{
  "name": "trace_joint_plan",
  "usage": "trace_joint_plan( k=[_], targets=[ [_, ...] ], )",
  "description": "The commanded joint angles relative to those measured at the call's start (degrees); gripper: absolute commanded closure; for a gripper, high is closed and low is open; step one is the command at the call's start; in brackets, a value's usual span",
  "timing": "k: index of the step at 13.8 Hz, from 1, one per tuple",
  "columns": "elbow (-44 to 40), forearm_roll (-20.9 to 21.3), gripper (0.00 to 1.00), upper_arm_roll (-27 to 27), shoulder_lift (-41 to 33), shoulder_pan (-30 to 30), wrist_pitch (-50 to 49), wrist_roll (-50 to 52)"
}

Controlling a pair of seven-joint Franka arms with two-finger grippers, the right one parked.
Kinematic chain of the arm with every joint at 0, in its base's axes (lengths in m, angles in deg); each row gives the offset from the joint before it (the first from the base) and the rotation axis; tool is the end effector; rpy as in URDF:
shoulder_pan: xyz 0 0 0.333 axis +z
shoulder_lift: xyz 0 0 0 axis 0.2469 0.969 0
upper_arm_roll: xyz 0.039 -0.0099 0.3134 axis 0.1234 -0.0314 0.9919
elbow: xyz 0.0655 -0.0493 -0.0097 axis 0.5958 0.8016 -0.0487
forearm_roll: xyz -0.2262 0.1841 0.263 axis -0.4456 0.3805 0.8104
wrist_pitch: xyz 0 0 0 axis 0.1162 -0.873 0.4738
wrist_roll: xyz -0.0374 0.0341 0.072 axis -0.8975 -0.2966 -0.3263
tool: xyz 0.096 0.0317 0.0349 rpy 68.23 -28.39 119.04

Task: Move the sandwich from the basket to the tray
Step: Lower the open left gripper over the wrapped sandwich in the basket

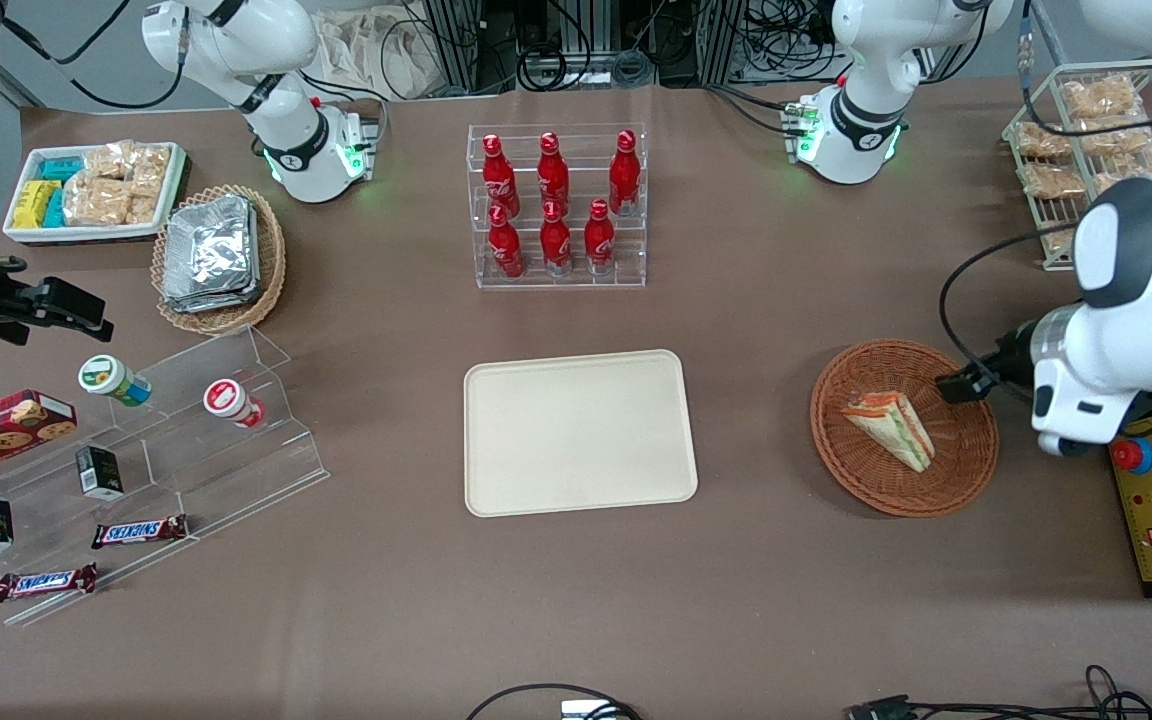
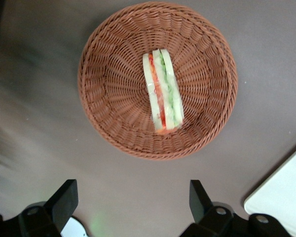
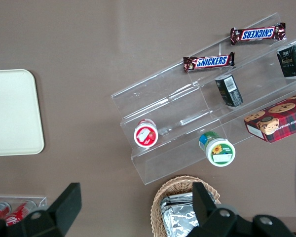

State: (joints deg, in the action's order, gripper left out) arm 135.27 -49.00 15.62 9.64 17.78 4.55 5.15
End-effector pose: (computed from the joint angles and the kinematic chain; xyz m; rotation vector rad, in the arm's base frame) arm 0.6137 -0.0293 0.4331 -2.9347 -0.8265 0.4291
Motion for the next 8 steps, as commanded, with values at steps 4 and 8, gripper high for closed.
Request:
trace_joint_plan(
  k=[4, 8],
  targets=[
    [-0.8, -0.4, 0.00, 0.2, 7.6, 0.0, 6.3, 2.0],
    [2.2, -0.3, 0.00, 0.2, 11.3, 0.0, 13.1, 3.8]
  ],
)
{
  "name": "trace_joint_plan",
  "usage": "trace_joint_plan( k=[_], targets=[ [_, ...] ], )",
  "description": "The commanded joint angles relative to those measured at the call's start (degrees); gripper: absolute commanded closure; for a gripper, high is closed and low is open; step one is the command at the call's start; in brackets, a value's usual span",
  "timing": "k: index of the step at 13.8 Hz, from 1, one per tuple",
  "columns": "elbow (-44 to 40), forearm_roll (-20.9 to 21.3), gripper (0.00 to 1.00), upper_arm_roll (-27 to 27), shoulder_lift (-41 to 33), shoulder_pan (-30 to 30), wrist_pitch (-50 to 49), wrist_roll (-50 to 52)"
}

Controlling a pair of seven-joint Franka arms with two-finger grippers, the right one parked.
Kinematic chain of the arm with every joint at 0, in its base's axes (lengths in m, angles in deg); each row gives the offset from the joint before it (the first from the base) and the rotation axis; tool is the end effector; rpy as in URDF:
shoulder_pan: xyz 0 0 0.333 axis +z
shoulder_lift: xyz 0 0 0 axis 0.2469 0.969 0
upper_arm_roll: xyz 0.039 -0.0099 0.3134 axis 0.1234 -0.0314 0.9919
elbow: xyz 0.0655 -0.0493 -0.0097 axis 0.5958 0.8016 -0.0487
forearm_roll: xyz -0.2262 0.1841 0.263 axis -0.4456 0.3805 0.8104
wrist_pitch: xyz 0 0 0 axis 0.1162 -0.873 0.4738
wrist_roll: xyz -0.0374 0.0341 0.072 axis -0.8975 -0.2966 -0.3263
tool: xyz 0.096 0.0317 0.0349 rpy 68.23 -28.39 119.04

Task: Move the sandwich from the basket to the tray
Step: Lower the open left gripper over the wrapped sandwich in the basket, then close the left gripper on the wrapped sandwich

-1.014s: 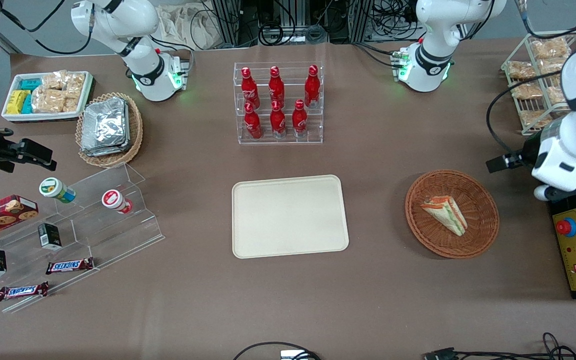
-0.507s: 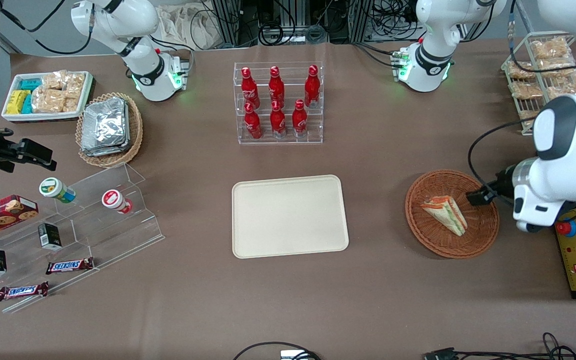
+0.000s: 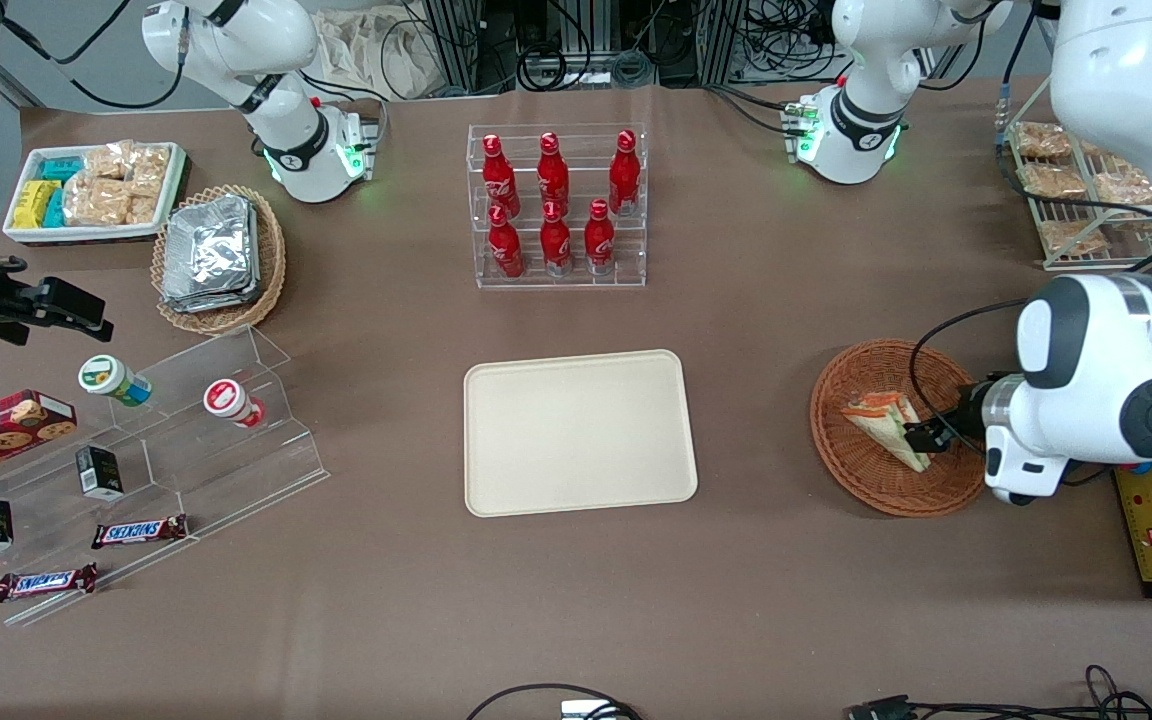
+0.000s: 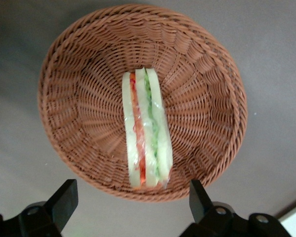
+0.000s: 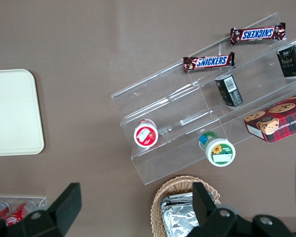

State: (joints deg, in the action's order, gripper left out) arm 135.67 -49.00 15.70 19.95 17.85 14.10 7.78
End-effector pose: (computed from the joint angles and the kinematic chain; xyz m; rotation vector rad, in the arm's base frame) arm 0.6420 -0.0280 0.3261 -2.9131 -0.9037 0.4660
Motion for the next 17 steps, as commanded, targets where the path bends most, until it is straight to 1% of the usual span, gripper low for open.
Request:
trace_joint_plan(
  k=[1, 4, 7, 10, 13, 14, 15, 16, 17],
  targets=[
    [3.4, -0.3, 0.00, 0.1, 1.3, 0.0, 6.1, 1.2],
    [6.6, -0.4, 0.00, 0.4, 2.5, 0.0, 11.4, 1.2],
    [7.5, -0.4, 0.00, 0.4, 4.0, 0.0, 13.4, 1.8],
    [10.5, -0.7, 0.00, 0.4, 4.5, 0.0, 16.9, 1.9],
    [11.5, -0.8, 0.00, 0.4, 4.5, -0.1, 17.5, 2.0],
    [11.7, -0.8, 0.05, 0.4, 4.5, -0.1, 17.6, 2.1],
    [11.9, -0.8, 0.17, 0.4, 4.5, -0.1, 17.7, 2.1],
    [11.9, -0.8, 0.33, 0.4, 4.5, -0.1, 17.7, 2.1],
    [11.9, -0.8, 0.46, 0.4, 4.5, -0.1, 17.7, 2.1]
  ],
)
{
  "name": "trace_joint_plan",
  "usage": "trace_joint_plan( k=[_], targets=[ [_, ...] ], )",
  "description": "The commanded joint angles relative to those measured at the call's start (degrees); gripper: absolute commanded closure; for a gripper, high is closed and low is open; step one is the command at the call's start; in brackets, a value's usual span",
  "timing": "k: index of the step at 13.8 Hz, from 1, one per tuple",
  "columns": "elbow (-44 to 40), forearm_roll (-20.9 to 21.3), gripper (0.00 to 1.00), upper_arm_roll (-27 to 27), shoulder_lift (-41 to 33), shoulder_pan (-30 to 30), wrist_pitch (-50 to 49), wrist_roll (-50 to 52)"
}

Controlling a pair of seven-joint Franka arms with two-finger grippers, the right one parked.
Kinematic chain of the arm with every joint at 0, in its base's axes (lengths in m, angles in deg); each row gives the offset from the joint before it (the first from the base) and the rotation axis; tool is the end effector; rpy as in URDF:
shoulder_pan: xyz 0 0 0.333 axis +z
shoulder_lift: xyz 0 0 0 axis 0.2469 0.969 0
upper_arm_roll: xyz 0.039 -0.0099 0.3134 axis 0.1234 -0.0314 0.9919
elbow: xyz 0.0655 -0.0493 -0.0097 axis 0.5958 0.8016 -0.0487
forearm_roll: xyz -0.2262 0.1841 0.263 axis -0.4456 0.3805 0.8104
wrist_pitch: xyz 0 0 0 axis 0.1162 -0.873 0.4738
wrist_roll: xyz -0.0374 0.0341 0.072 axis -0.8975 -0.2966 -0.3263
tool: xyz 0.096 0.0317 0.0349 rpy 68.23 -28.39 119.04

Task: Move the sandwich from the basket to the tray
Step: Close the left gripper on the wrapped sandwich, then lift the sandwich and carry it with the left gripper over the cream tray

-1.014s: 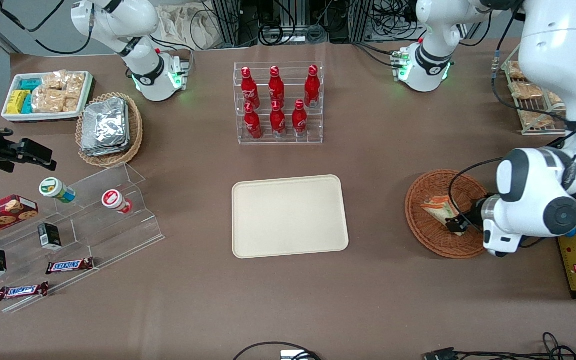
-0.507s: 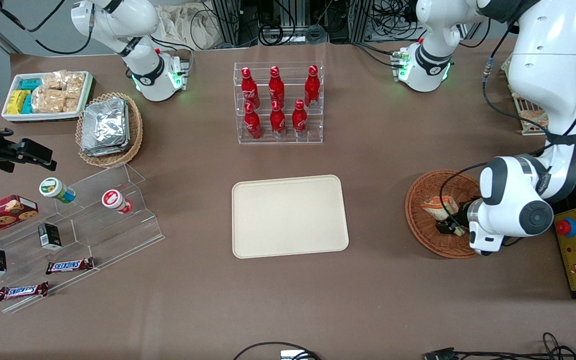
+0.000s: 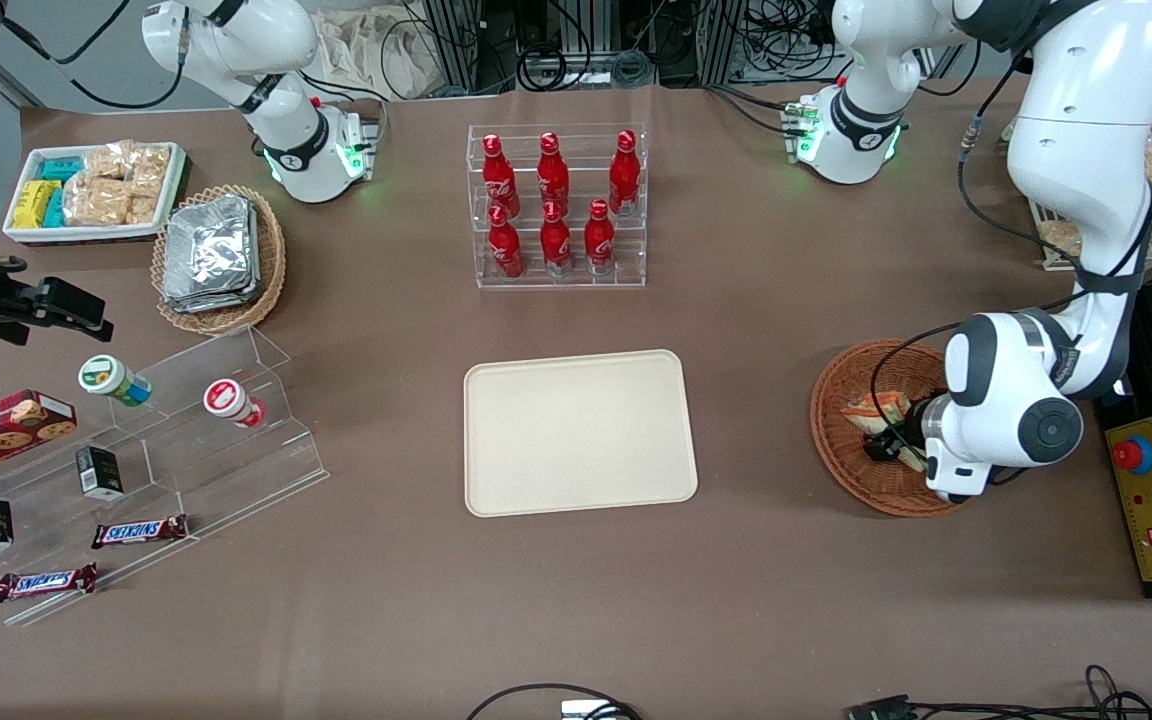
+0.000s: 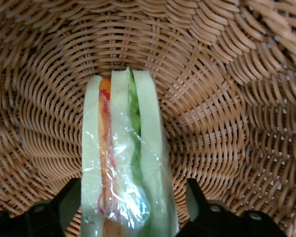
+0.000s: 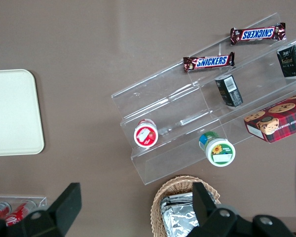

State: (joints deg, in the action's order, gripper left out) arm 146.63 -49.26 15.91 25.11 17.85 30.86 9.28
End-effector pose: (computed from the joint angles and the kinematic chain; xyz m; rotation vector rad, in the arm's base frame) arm 0.6159 -0.0294 0.2077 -2.9091 -0.9599 0.4569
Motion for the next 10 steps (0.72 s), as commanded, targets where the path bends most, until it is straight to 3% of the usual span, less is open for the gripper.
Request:
trace_joint_plan(
  k=[1, 2, 6, 10],
  targets=[
    [0.9, -0.5, 0.58, 0.2, -0.7, -0.1, 0.9, 0.6],
    [0.9, -0.5, 0.68, 0.2, -1.0, -0.1, 0.9, 0.6],
    [0.6, -0.4, 0.88, 0.0, -4.6, -0.4, -1.3, 0.3],
    [-3.8, -0.2, 0.90, -0.4, -8.9, -0.8, -9.6, -2.7]
  ],
)
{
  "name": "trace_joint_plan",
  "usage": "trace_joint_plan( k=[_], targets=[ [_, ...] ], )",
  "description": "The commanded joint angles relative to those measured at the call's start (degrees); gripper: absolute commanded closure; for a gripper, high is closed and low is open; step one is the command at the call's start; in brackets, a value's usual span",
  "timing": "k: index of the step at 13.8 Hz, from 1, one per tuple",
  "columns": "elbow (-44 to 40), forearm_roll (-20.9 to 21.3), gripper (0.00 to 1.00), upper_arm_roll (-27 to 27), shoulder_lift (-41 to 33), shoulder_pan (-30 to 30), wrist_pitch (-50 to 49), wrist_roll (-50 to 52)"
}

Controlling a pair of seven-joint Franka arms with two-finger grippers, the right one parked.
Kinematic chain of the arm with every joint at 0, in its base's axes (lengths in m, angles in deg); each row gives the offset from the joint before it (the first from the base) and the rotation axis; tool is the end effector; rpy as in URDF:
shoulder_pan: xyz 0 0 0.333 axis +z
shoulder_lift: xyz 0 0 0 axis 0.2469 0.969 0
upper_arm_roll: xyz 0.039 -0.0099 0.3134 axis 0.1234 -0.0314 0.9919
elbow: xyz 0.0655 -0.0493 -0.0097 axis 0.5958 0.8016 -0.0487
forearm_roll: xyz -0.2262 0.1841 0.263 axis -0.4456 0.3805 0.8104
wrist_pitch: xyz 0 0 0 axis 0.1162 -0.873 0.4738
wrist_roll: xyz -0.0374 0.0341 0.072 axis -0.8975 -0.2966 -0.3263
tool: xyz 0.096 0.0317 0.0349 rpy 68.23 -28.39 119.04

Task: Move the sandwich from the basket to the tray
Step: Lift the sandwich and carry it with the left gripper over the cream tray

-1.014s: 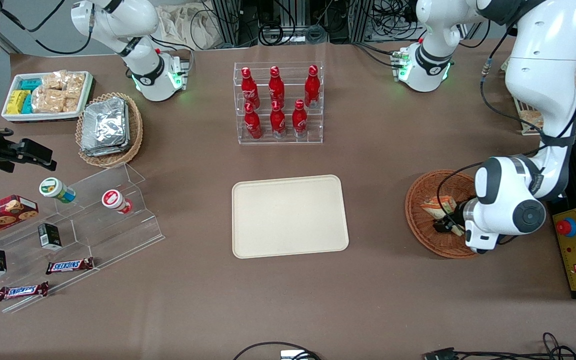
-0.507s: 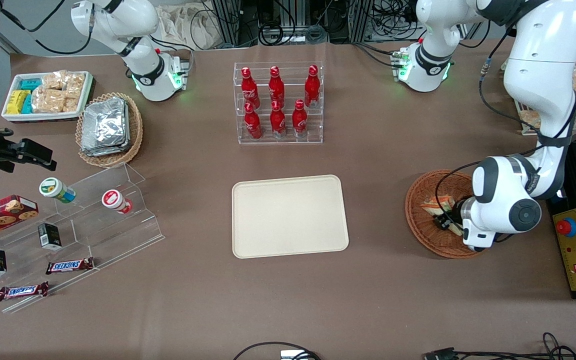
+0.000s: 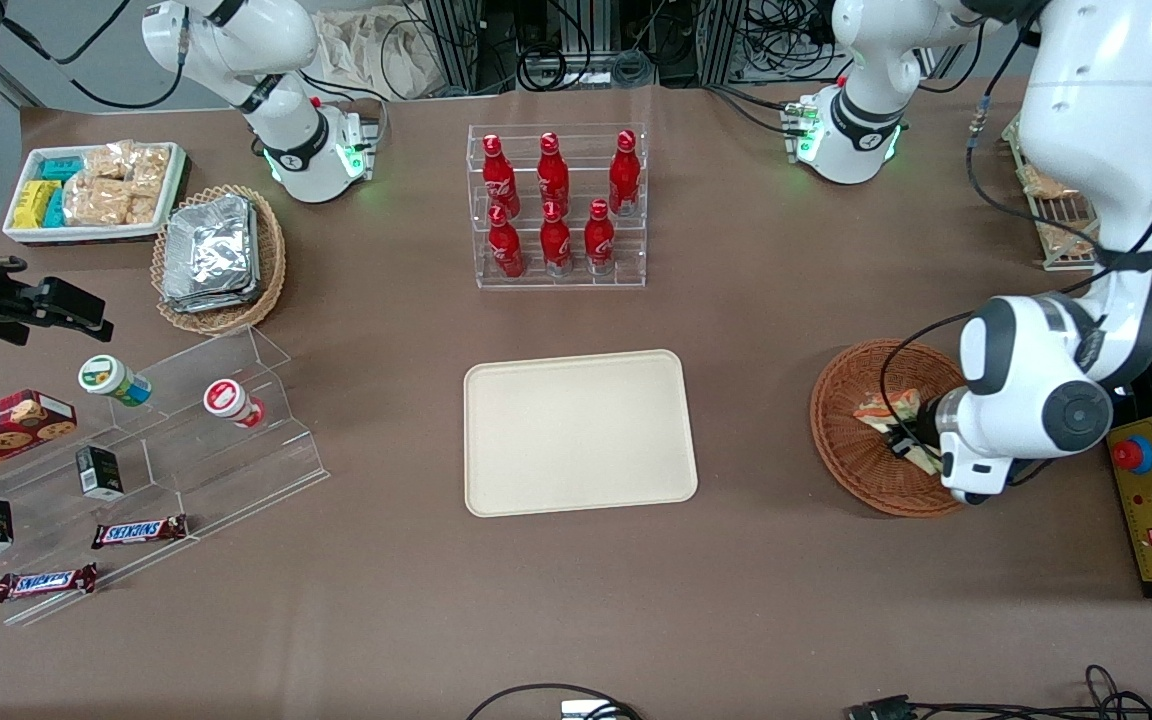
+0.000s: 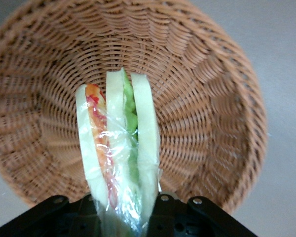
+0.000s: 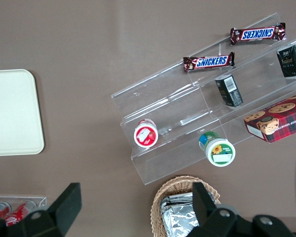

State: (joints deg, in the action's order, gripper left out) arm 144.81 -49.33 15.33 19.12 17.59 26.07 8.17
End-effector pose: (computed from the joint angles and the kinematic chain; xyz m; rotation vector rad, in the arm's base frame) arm 0.6245 -0.0372 0.2804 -2.9494 -0.9147 0.3802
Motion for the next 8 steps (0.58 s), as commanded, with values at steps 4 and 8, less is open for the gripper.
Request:
trace_joint_plan(
  k=[4, 8],
  targets=[
    [-9.0, -0.1, 0.90, -3.7, -4.4, -0.6, -11.9, -8.0],
    [-11.7, -0.2, 0.91, -9.5, -3.6, -0.7, -13.1, -13.8]
  ],
)
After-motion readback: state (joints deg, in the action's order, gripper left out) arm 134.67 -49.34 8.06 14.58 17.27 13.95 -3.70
